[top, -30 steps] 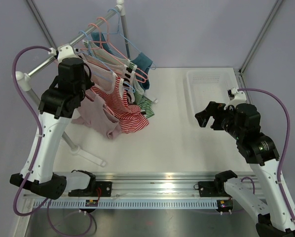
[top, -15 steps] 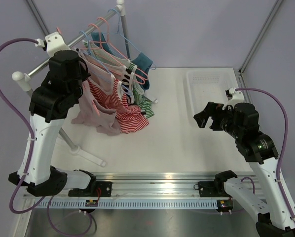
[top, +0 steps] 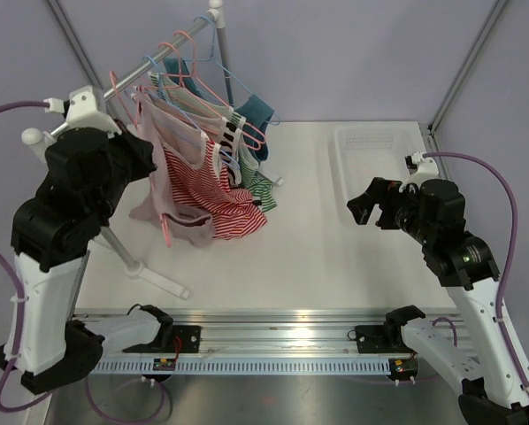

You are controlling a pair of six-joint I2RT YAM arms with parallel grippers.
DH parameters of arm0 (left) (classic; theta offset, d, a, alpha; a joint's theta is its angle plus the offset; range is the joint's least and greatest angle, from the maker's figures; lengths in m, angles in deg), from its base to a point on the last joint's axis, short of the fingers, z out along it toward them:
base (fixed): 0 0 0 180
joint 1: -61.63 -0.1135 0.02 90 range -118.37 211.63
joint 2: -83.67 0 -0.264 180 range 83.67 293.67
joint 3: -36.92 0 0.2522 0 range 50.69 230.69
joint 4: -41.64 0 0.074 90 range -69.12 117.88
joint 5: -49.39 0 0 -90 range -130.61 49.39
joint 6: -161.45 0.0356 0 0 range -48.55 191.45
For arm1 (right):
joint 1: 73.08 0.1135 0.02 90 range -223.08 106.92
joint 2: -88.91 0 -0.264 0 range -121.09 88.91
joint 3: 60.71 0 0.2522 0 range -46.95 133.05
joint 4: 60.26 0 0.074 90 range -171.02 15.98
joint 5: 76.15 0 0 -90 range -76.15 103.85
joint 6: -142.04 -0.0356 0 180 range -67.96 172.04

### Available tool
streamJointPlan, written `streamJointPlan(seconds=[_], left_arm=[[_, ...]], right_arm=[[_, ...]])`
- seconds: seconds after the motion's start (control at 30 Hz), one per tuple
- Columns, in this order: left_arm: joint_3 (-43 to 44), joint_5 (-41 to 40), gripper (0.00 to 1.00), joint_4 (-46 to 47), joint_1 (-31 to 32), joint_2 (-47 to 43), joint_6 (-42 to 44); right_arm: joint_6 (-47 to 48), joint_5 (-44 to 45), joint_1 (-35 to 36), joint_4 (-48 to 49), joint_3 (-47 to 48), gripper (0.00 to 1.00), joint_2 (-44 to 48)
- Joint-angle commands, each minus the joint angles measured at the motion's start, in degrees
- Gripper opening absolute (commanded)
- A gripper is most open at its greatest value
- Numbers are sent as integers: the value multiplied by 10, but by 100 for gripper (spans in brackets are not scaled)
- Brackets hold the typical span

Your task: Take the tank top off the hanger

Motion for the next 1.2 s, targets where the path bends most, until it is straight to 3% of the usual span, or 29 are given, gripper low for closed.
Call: streamJointPlan(seconds=[0.0,0.13,0.3,0.37,0.43,0.53,0.6,0.67,0.73,0.87,1.1,1.17], left_arm=[[-60,124,0,13,3,-85,-1],[-164,202,0,10,3,-191,2],[-301,405,0,26,2,-302,30],[-358,497,0,27,2,-328,47],[-389,545,0,25,3,-332,57],[-452,590,0,49,3,-340,58],[-492,619,0,91,3,-337,51],[-512,646,0,128,3,-331,43],[-537,661,0,191,3,-329,21],[-563,671,0,273,4,-315,-16],[-586,669,0,313,9,-294,-36],[-590,677,0,329,12,-294,-43]], right_arm=[[-9,11,-1,42,7,99,8],[-13,-45,-1,125,-30,100,32],[-98,-265,-1,222,-69,100,0],[-186,-348,3,335,-125,100,-11],[-237,-370,20,465,-164,100,-18],[-214,-286,135,458,-180,99,-43],[-195,-184,220,459,-182,100,-64],[-204,-78,256,462,-190,98,-90],[-218,-27,298,479,-200,96,-107],[-227,27,327,502,-202,88,-143],[-200,52,326,513,-177,84,-185],[-187,77,326,513,-168,78,-198]])
